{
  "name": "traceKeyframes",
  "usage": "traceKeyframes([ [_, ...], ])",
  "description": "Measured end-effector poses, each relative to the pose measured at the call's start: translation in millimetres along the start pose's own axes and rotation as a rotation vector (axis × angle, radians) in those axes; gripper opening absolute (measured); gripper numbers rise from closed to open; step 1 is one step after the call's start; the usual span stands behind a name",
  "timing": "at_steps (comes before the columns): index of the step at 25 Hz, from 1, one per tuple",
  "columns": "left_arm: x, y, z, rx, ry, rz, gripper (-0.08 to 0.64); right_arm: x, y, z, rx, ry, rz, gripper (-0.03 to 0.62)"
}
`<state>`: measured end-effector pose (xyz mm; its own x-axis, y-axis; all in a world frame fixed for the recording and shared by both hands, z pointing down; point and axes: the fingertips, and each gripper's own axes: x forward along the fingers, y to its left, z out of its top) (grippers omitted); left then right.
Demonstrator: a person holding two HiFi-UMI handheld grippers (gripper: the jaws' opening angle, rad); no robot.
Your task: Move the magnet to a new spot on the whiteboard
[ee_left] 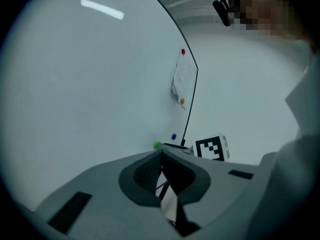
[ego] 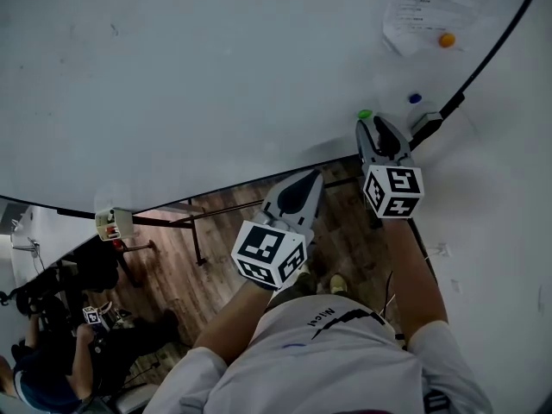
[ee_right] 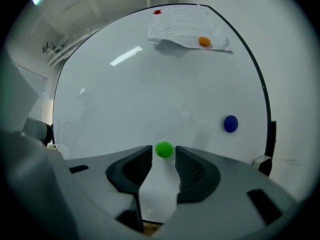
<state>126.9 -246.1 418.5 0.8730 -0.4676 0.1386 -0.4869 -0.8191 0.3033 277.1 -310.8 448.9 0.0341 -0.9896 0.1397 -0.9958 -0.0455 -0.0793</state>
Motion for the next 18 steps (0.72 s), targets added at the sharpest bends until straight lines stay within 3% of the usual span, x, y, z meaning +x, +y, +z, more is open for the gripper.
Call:
traceKeyframes([
  [18,-0.3,5.9,-0.9,-0.007,0.004,0.015,0.011,12.5,0.3,1.1,0.022,0.004,-0.014,0.127],
])
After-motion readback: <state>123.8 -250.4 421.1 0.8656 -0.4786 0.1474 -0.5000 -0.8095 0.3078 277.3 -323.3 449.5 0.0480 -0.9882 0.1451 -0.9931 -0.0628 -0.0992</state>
